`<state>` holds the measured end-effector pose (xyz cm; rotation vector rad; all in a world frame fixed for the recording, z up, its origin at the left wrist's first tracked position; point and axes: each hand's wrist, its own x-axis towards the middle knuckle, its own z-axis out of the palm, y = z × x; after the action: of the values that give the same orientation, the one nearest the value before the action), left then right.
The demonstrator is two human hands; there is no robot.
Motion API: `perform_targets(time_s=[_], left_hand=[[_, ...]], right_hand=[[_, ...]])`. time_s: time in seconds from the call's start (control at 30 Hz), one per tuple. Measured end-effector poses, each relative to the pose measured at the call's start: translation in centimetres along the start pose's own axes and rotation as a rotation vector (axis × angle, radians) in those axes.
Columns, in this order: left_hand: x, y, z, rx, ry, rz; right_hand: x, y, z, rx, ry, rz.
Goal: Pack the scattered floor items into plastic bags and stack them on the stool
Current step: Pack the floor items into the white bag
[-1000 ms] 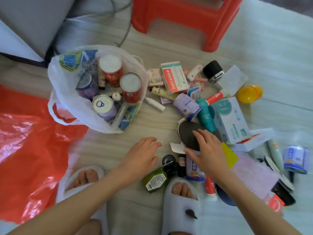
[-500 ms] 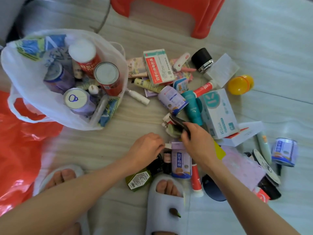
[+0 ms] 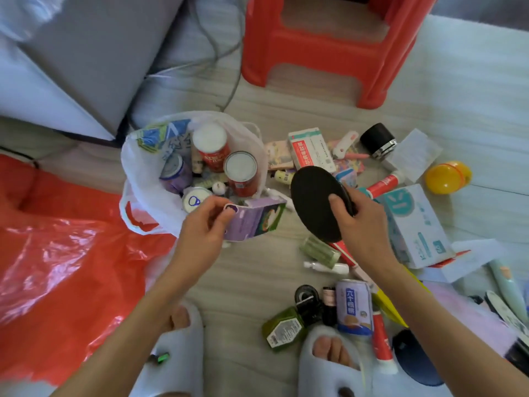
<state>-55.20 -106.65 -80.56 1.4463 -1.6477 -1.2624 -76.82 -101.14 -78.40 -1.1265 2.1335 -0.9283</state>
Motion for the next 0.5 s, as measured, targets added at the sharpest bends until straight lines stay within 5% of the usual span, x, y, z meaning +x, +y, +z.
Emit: perform_targets(time_s=[0.17,0.3,0.4,0.5], left_hand=[[1.8,-0.8,-5.8,-0.400,0.396,-0.304],[2.9,-2.6,-7.0,-0.638,0.431,-0.500],[3.4,-3.6,-6.2,-0.573,0.338,-0.555],[3.1,-4.2,-5.6,-0.374,0.317,-0.536]], right_hand=[[2.4,-4.4,4.7,0.623,-0.186,0.299],[4.4,-8.2,8.8,0.844,-0.294,0.326],[5.3,-9.0,11.5,0.837,-0.353,0.403],[5.2,-7.9,13.1,0.523,-0.330,0.476]])
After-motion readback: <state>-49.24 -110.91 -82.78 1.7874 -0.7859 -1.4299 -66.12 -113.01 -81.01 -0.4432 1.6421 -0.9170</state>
